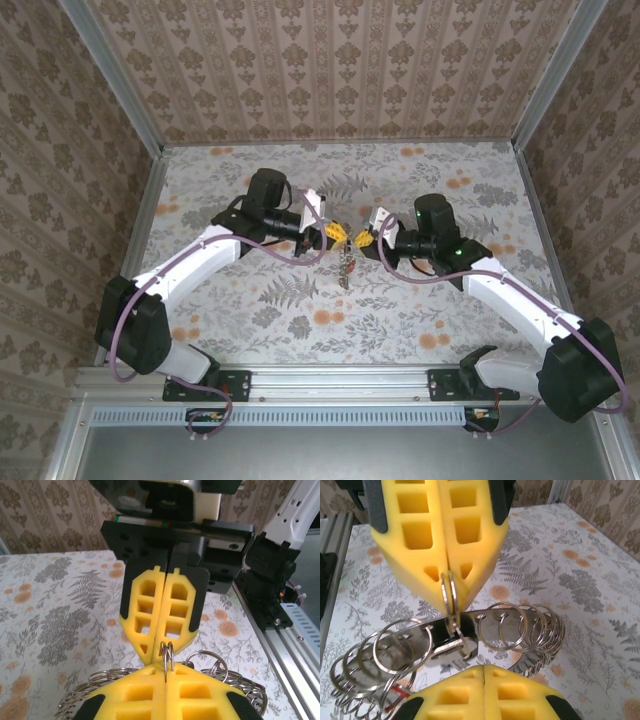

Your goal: Put the keys on the keyring

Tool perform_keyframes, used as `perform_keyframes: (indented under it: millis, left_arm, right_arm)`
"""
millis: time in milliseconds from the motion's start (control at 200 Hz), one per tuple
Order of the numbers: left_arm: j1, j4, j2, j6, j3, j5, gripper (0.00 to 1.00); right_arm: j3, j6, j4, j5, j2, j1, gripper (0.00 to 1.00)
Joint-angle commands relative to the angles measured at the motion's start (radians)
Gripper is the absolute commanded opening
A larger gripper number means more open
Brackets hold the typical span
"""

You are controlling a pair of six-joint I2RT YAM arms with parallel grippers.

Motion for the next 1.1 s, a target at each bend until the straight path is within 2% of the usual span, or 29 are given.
perform_keyframes:
  millis: [0,120,275,435,675,940,1030,1095]
  left_arm:
    - [0.001,0.101,-0.039,-0.064,-0.015,0.072,0.00]
    - [0.001,0.150,-0.045,-0.099,-0.039,0.039,0.00]
    - [0.002,0.226,-0.051,-0.140,-0.065,0.005,0.00]
    - [0.000,0.228,-0.054,-0.142,-0.064,0.008,0.00]
    - [0.000,0.217,-0.058,-0.138,-0.065,0.012,0.00]
    - [-0.002,0.215,-0.063,-0.139,-0.064,0.014,0.00]
    - [-0.003,0.221,-0.065,-0.143,-0.063,0.013,0.00]
    - [-0.003,0.239,-0.065,-0.154,-0.067,0.011,0.00]
  right_arm:
    - [-0.005,0.072,0.099,-0.052,-0.023,-0.003,0.12]
    - [-0.047,0.038,0.107,0.040,-0.093,-0.004,0.18]
    - [-0.005,-0.046,-0.051,0.090,-0.126,-0.006,0.19]
    - [0.026,-0.011,-0.049,0.022,-0.116,-0.006,0.27]
    - [0.043,0.077,0.064,-0.043,-0.059,-0.006,0.30]
    - [0.055,0.071,0.079,-0.033,-0.010,-0.006,0.29]
    - [0.056,0.072,0.073,-0.035,-0.004,-0.006,0.18]
    - [0.052,0.067,0.057,-0.024,-0.004,-0.006,0.17]
